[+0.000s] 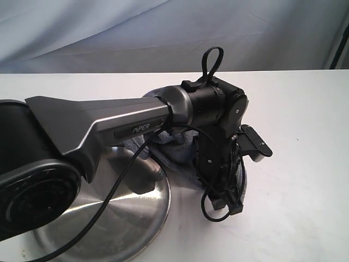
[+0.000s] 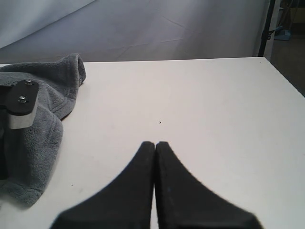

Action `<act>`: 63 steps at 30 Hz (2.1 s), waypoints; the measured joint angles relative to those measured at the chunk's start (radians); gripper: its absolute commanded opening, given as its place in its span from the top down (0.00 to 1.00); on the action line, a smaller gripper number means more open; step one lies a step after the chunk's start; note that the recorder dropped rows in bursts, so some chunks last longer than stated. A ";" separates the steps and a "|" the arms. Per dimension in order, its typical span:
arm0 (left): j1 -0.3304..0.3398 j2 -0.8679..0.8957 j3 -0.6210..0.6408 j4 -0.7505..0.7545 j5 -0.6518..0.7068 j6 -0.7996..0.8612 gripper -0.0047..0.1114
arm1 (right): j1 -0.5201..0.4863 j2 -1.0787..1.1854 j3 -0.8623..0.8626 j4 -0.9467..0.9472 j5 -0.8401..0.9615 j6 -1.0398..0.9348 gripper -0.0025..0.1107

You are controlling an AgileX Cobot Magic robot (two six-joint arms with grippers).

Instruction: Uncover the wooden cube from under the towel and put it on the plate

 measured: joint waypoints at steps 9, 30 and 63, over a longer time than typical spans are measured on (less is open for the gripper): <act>0.002 0.010 -0.002 0.019 -0.008 0.000 0.96 | 0.000 0.000 0.000 0.000 0.000 0.000 0.95; 0.002 -0.035 -0.025 0.021 0.023 -0.048 0.96 | 0.000 0.000 0.000 0.000 0.000 0.000 0.95; 0.091 -0.313 -0.030 0.705 -0.067 -0.688 0.96 | 0.000 0.000 0.000 0.000 0.000 0.000 0.95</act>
